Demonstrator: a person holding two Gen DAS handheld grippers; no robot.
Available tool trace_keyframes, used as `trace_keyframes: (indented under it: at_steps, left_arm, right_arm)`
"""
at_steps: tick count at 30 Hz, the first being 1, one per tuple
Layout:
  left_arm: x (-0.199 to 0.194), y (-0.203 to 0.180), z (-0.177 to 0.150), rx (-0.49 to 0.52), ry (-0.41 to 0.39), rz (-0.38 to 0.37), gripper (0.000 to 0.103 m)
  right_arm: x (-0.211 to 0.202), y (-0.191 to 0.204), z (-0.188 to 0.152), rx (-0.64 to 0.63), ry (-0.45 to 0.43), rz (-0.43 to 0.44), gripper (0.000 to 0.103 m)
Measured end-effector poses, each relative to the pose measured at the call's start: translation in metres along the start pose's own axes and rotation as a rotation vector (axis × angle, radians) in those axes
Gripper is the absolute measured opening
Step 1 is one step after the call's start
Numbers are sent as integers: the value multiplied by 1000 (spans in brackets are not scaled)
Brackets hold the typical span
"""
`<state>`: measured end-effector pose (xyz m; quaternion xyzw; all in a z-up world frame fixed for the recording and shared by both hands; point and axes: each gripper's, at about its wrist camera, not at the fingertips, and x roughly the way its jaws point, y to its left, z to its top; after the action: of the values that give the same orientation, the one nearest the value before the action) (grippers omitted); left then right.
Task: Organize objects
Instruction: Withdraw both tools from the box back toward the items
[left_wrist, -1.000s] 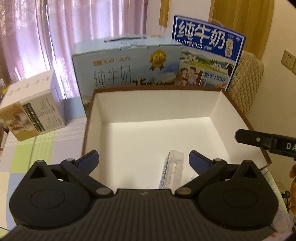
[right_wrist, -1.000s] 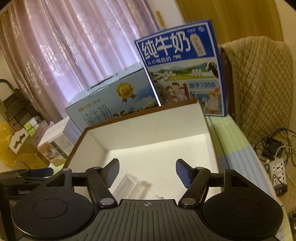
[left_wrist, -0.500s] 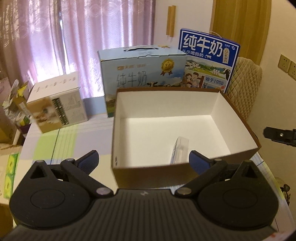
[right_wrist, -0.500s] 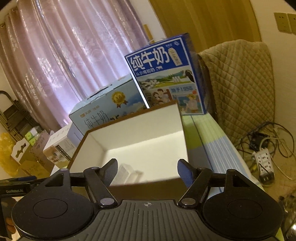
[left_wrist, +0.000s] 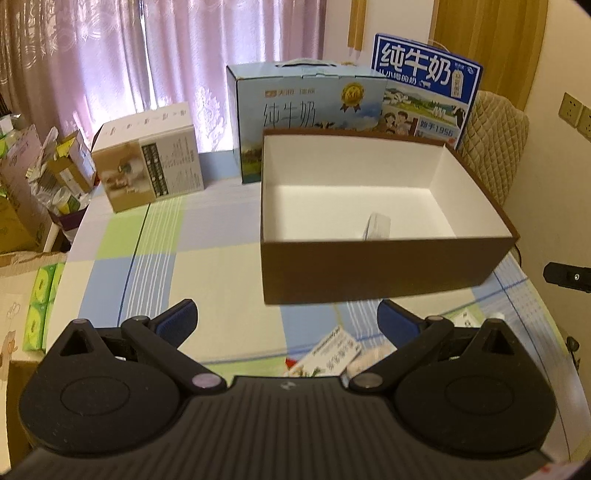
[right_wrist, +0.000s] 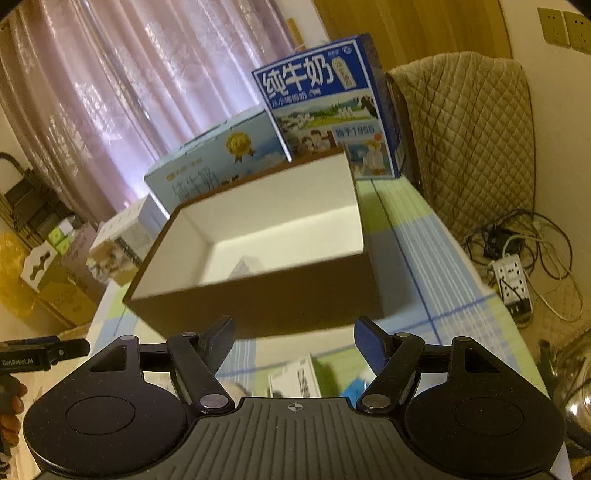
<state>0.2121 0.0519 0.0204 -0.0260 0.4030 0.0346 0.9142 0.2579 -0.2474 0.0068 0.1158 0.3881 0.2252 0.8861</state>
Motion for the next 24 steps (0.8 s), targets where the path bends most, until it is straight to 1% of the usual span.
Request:
trace_keyframes:
  at_steps: [10,17,20,24]
  left_arm:
    - [-14,15,-26,-5,25,22,102]
    - [-16,20,-47,11,61,25,102]
    - [-14,21,-55,14,85,16,102]
    - [-10,20,-64,17,112,7,102]
  right_arm:
    - [-7,6,-36,-10,70,-21,69]
    - [-9,4,-58,5,125,-42,69]
    - [-8,8,-68,5,149,-36,69]
    - [-5,22,-79,-56,182,-13,69]
